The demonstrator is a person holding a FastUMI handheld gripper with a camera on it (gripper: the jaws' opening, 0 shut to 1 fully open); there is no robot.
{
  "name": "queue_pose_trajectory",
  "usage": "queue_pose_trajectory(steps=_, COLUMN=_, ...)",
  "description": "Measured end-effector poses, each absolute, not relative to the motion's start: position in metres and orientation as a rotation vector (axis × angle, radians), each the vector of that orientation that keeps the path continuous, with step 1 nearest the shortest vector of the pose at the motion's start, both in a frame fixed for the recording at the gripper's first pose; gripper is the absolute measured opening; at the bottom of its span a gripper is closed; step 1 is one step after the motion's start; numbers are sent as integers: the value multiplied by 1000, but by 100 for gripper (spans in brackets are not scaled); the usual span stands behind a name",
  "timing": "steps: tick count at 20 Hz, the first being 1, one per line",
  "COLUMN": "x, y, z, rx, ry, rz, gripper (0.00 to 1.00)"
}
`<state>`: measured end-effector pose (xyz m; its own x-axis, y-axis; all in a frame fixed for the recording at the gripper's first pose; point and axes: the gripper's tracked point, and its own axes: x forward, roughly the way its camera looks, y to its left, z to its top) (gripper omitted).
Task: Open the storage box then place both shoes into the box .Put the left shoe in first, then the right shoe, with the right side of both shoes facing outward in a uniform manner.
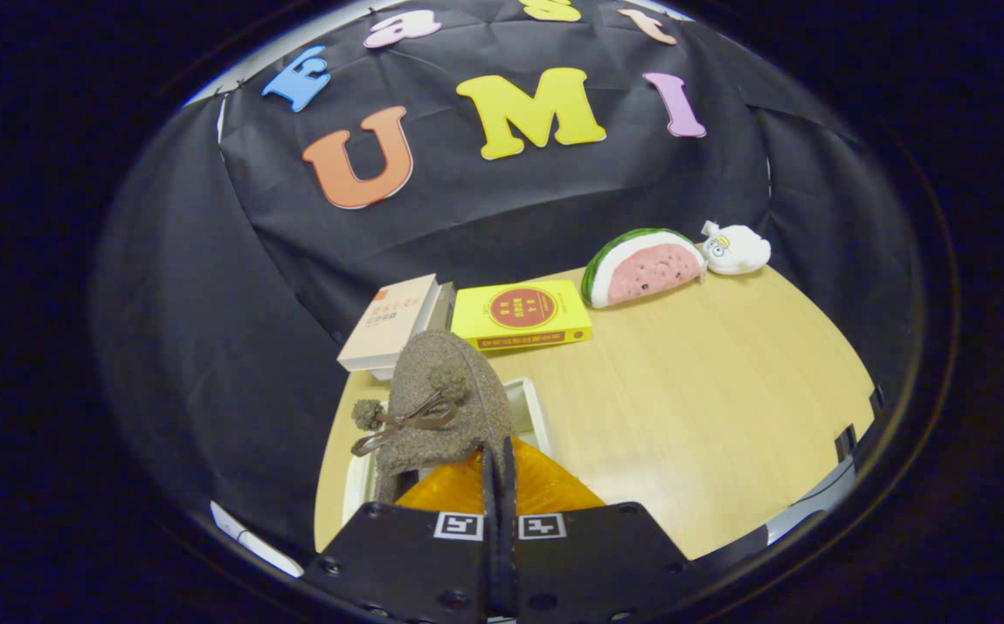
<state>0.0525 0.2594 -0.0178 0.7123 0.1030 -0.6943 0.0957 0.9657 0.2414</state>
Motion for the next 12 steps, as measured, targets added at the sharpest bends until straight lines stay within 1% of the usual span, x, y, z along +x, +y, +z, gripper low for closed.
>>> queue_pose_trajectory(steps=4, x=52, y=259, z=-53, rx=193, ry=810, rz=-84, gripper=0)
queue_pose_trajectory(steps=9, x=51, y=261, z=-66, rx=154, ry=826, rz=-101, gripper=1)
queue_pose_trajectory(steps=12, x=42, y=269, z=-82, rx=160, ry=894, rz=-87, gripper=15)
